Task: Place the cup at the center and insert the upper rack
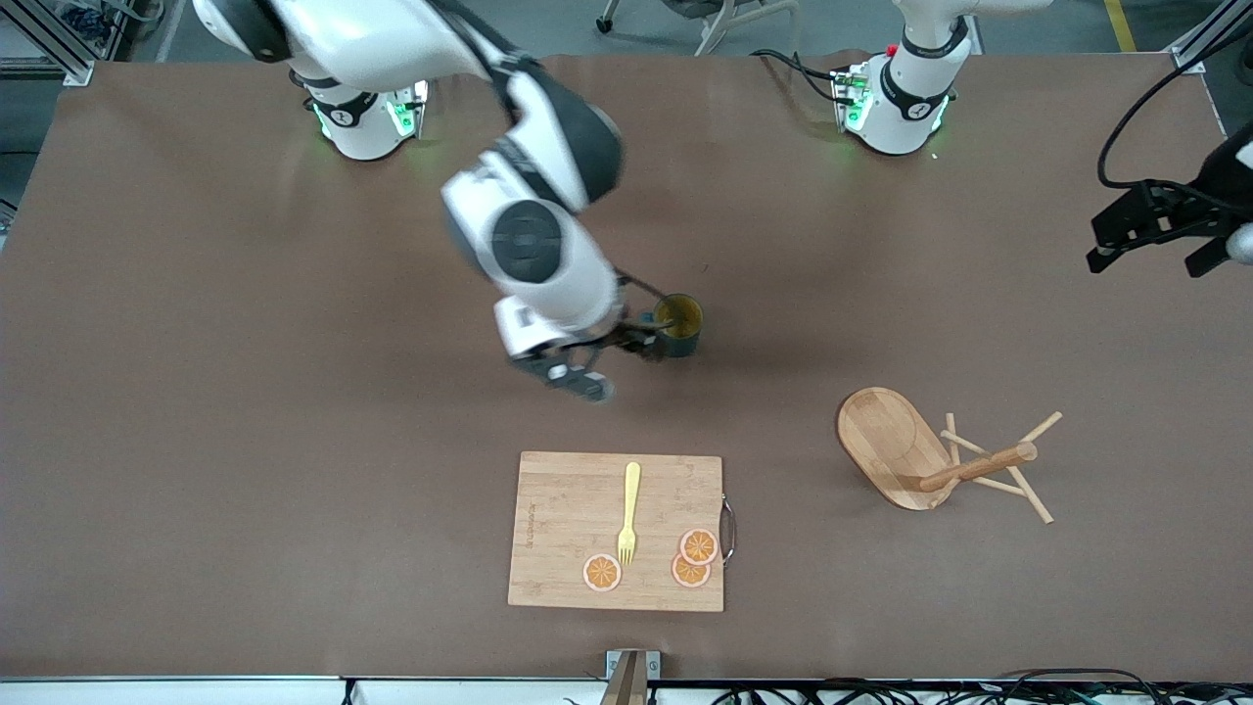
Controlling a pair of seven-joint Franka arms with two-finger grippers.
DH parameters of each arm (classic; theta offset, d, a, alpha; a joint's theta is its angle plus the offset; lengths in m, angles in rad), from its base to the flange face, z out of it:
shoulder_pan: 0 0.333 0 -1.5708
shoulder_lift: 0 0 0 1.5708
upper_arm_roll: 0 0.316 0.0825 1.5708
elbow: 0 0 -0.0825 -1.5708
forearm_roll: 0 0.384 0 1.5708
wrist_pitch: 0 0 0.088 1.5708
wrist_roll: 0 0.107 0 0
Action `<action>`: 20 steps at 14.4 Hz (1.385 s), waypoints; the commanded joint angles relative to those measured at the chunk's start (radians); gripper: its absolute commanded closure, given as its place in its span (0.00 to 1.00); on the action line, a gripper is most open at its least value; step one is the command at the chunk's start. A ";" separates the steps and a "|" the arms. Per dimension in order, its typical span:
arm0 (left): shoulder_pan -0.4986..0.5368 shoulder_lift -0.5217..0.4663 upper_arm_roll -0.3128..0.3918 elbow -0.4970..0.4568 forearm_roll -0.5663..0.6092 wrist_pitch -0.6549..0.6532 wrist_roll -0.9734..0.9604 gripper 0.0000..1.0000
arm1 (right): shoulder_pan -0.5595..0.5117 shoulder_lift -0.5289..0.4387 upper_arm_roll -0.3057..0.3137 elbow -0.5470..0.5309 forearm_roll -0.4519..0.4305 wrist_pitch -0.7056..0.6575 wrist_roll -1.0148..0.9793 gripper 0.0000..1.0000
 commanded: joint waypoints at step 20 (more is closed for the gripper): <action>-0.255 0.153 -0.413 -0.203 0.060 0.274 -0.883 0.00 | -0.643 -0.517 -0.014 -0.315 -0.241 -0.168 -0.988 0.00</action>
